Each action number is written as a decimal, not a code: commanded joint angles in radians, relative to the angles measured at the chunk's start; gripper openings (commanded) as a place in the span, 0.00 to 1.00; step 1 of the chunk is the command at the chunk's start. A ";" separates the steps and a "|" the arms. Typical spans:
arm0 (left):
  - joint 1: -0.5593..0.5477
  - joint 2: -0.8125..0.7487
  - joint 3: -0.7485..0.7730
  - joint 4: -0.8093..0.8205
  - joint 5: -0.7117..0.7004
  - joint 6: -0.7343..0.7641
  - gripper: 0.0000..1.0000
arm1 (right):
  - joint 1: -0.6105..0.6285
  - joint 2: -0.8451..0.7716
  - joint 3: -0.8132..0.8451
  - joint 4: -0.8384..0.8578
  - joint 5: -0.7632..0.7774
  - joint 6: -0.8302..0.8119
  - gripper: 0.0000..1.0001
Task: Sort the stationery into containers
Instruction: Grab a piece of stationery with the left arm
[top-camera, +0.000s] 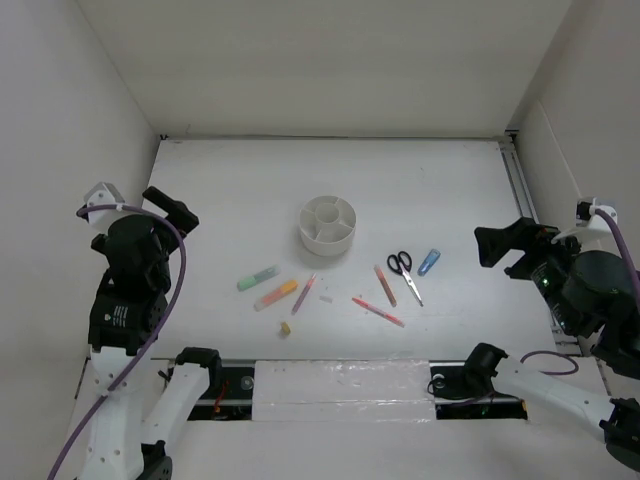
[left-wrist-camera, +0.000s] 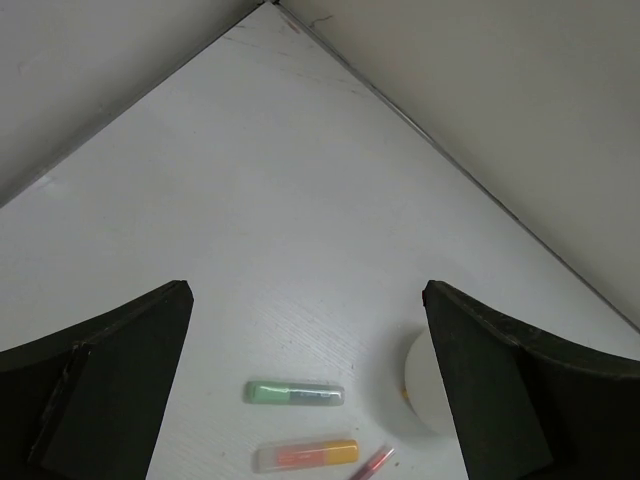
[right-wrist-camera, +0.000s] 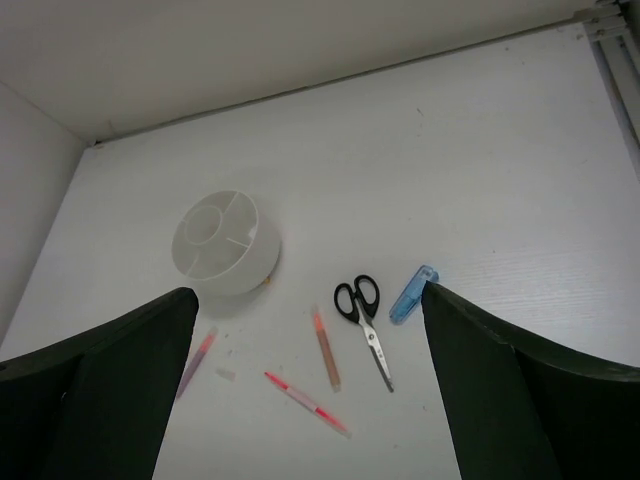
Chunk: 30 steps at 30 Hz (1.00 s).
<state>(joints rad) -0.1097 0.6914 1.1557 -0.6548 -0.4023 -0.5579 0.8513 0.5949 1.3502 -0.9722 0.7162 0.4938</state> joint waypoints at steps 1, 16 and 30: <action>0.002 -0.009 -0.002 0.012 -0.042 -0.010 1.00 | 0.002 -0.004 0.032 -0.014 0.038 0.009 1.00; -0.007 0.130 -0.019 0.084 0.310 0.055 1.00 | 0.002 0.166 -0.164 0.093 -0.319 -0.153 1.00; -0.007 0.264 -0.131 0.201 0.654 0.110 1.00 | 0.002 0.226 -0.247 0.181 -0.368 -0.100 1.00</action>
<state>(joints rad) -0.1162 0.9501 1.0462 -0.5056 0.1368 -0.5125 0.8513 0.8349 1.1088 -0.8501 0.3576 0.3759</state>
